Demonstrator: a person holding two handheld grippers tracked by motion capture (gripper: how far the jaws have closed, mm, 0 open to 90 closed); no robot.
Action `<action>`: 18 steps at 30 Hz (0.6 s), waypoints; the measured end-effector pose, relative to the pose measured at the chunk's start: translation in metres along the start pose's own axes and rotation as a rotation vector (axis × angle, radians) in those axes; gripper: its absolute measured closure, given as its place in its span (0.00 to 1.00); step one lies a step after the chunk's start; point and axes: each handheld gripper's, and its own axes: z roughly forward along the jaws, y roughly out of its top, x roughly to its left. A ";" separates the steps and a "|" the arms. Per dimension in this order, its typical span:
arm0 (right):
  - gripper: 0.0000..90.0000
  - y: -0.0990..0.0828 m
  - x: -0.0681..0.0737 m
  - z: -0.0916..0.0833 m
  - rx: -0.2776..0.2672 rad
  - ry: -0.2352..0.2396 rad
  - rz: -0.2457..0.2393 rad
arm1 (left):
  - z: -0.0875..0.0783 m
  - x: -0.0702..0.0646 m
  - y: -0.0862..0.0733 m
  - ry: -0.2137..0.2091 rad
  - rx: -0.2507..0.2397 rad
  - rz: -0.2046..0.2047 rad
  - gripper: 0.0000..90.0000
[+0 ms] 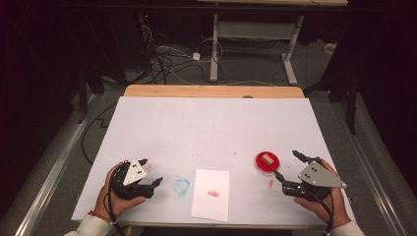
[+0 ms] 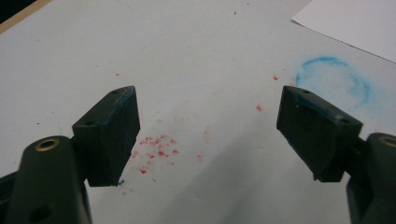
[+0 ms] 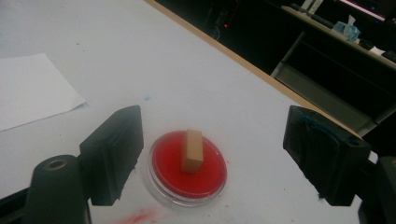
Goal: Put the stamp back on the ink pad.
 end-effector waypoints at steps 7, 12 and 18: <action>0.23 -0.016 0.002 -0.001 0.013 0.009 0.017 | 0.000 -0.001 0.001 -0.003 -0.006 0.001 0.23; 0.23 -0.031 0.001 -0.004 0.040 0.009 0.031 | 0.002 -0.002 0.004 -0.012 -0.014 0.002 0.23; 0.23 -0.048 0.003 -0.003 0.089 0.011 0.071 | 0.006 -0.002 0.004 -0.017 -0.012 0.004 0.22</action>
